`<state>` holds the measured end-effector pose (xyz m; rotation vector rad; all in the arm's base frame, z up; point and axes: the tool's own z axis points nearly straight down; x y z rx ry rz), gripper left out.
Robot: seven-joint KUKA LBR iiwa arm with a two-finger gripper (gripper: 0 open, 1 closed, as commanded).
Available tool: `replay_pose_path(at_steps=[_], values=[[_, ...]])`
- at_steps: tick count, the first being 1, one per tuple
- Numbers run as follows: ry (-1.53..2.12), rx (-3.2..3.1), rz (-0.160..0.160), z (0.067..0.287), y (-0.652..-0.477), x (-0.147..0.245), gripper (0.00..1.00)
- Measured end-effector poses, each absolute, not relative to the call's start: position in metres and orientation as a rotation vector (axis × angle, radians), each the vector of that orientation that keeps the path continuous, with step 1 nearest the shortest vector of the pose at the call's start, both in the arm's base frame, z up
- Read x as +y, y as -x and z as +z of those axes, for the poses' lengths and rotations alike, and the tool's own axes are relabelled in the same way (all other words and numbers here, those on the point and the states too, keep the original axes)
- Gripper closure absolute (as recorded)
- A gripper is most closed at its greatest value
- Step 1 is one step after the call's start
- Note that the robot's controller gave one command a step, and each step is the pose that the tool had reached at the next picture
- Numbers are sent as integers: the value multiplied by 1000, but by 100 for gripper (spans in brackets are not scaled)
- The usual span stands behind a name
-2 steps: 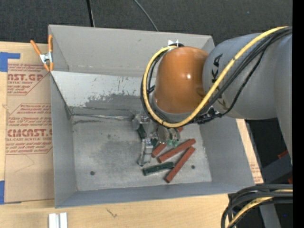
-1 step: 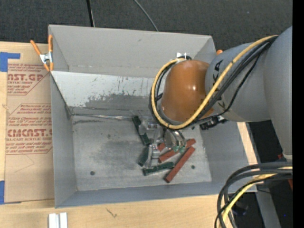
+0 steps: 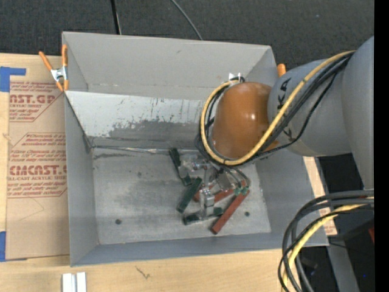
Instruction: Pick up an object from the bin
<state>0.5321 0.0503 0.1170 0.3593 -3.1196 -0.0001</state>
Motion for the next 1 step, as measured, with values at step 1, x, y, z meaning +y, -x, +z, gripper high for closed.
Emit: replay_pose_path(at_steps=[1], values=[[-451, -3112, -2, 71, -497, 18, 100]])
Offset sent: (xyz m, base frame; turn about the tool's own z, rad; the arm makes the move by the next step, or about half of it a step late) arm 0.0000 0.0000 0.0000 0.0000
